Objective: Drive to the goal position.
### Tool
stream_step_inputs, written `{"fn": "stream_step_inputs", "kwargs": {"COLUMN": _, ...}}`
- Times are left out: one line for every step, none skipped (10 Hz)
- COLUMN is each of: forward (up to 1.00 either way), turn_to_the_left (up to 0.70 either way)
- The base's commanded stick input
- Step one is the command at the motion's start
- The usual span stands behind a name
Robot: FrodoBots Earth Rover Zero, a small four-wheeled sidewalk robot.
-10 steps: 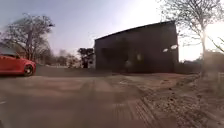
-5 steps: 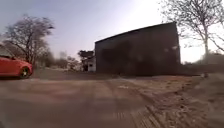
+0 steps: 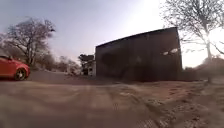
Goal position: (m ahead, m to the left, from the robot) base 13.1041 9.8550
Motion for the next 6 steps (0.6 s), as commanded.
{"fn": "stream_step_inputs", "kwargs": {"forward": 0.7, "turn_to_the_left": 0.0}}
{"fn": "stream_step_inputs", "kwargs": {"forward": 0.7, "turn_to_the_left": 0.0}}
{"fn": "stream_step_inputs", "kwargs": {"forward": 0.7, "turn_to_the_left": 0.0}}
{"fn": "stream_step_inputs", "kwargs": {"forward": 0.7, "turn_to_the_left": 0.0}}
{"fn": "stream_step_inputs", "kwargs": {"forward": 0.7, "turn_to_the_left": 0.0}}
{"fn": "stream_step_inputs", "kwargs": {"forward": 0.7, "turn_to_the_left": 0.0}}
